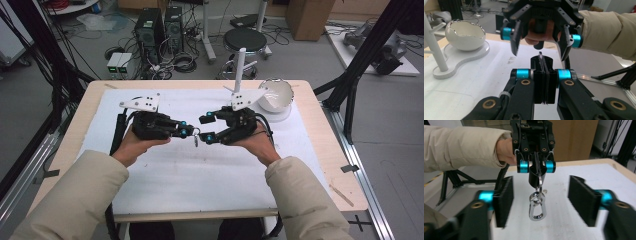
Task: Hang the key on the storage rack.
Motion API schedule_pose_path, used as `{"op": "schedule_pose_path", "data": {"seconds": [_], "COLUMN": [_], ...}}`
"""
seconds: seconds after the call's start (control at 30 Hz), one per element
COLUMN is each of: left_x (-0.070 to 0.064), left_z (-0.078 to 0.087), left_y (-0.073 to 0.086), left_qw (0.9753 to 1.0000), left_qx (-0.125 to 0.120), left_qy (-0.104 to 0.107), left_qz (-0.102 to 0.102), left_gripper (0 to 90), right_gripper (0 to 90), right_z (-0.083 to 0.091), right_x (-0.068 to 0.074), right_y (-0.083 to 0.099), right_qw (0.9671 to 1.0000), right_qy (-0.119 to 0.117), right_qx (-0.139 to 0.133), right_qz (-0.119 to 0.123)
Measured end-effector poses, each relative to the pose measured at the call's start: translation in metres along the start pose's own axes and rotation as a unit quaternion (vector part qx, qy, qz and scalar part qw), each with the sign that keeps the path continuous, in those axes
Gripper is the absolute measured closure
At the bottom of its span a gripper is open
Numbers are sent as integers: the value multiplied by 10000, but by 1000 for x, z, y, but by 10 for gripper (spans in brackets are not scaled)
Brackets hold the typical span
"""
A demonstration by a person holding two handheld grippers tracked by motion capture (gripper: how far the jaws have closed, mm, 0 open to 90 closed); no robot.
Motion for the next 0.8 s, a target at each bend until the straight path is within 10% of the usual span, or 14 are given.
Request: {"op": "schedule_pose_path", "data": {"seconds": [0.8], "left_x": [-2], "left_z": [0], "left_y": [1], "left_qw": [9999], "left_qx": [-30], "left_qy": [107], "left_qz": [-34], "left_gripper": [885], "right_gripper": [827], "right_z": [-5], "right_x": [4], "right_y": [5], "right_qw": [9999], "right_qy": [-110], "right_qx": [53], "right_qz": [59]}}
Point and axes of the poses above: each handheld gripper's, and its own axes: z roughly backward along the jaws, y roughly out of its underside, x roughly to its left, the point moved 6 cm from there along -z, roughly forward along the jaws, and after that the axes turned 2 degrees about z, right-handed, at the moved point
